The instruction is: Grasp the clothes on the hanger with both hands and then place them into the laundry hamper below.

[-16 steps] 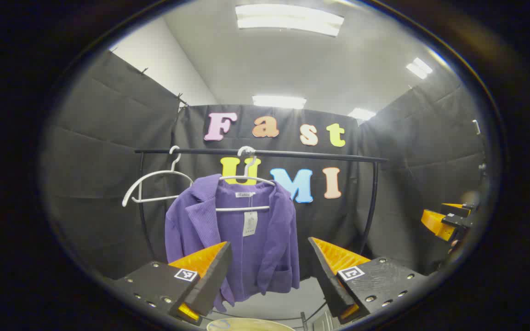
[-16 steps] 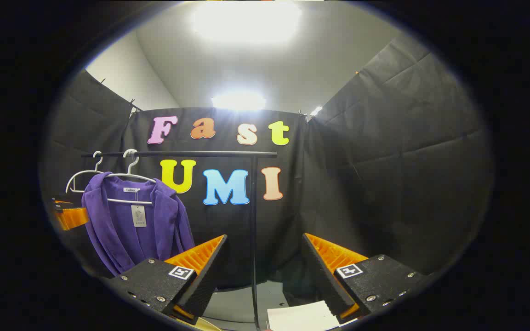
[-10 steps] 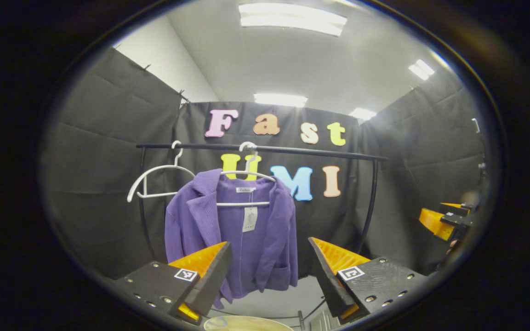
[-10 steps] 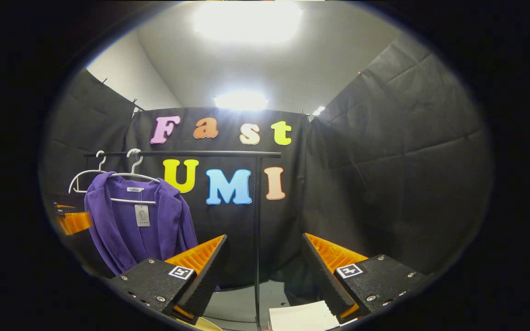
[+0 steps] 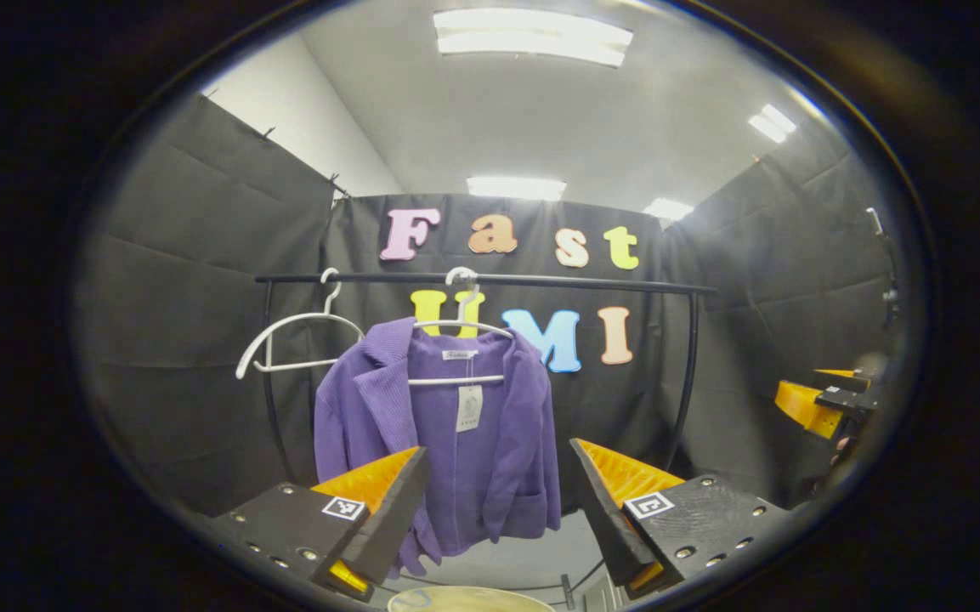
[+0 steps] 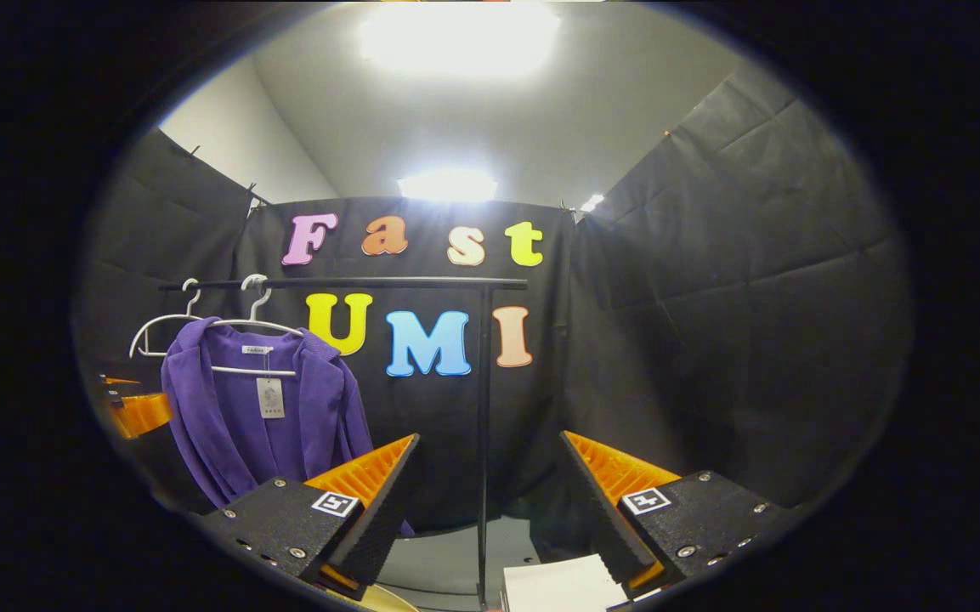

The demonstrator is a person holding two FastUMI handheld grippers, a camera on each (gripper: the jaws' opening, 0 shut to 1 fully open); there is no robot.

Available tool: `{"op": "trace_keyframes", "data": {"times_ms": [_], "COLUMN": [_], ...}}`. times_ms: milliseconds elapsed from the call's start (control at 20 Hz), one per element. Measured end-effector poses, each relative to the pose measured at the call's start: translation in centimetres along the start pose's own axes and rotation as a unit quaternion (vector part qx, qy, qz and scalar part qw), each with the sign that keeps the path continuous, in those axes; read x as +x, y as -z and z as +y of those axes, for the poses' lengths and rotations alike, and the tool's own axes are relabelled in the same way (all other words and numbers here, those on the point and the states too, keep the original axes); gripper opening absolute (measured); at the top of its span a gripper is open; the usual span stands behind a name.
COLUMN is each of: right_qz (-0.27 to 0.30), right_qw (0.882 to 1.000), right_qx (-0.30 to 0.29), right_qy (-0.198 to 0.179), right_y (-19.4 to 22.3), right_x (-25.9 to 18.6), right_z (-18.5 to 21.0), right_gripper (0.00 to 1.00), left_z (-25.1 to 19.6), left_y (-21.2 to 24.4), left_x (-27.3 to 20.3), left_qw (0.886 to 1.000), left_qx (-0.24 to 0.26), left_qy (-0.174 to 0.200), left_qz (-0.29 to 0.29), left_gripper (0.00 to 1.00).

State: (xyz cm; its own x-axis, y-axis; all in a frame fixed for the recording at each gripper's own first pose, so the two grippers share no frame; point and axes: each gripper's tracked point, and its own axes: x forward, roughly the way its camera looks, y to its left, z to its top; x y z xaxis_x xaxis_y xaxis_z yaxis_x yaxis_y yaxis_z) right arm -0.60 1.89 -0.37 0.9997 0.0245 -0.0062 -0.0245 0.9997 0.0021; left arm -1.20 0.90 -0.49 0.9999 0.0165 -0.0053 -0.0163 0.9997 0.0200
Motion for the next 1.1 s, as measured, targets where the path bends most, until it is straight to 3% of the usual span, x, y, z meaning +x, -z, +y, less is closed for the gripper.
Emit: {"op": "trace_keyframes", "data": {"times_ms": [100, 350, 550, 600, 950, 1050, 1100], "right_qz": [-0.002, 0.004, 0.001, 0.003, 0.02, 0.021, 0.021], "right_qw": [1.0, 0.999, 0.997, 0.997, 0.987, 0.983, 0.982], "right_qx": [-0.003, 0.0, -0.002, 0.0, 0.04, 0.057, 0.058], "right_qy": [-0.003, -0.032, -0.071, -0.082, -0.153, -0.171, -0.177], "right_y": [-0.2, -0.4, -1.4, -1.6, -5.1, -6.2, -6.5], "right_x": [-0.1, 0.6, 2.3, 2.8, 8.1, 9.6, 10.4], "right_z": [0.3, 2.9, 6.5, 7.6, 15.3, 17.5, 18.3], "right_gripper": [0.96, 0.96, 0.96, 0.96, 0.96, 0.96, 0.96], "left_z": [0.0, 1.8, 3.9, 4.6, 9.9, 11.1, 11.6], "left_y": [0.0, 0.0, -0.2, -0.4, -2.8, -2.9, -2.8], "left_x": [-0.2, -0.8, 0.5, 0.5, 2.4, 3.4, 4.1], "left_qw": [1.0, 1.0, 0.999, 0.998, 0.993, 0.992, 0.991], "left_qx": [-0.007, -0.008, -0.022, -0.026, -0.04, -0.048, -0.049], "left_qy": [-0.004, -0.022, -0.048, -0.055, -0.109, -0.119, -0.125], "left_qz": [0.002, 0.006, 0.009, 0.009, 0.001, 0.001, 0.004], "left_gripper": [0.94, 0.94, 0.94, 0.99, 0.99, 0.94, 0.99]}}
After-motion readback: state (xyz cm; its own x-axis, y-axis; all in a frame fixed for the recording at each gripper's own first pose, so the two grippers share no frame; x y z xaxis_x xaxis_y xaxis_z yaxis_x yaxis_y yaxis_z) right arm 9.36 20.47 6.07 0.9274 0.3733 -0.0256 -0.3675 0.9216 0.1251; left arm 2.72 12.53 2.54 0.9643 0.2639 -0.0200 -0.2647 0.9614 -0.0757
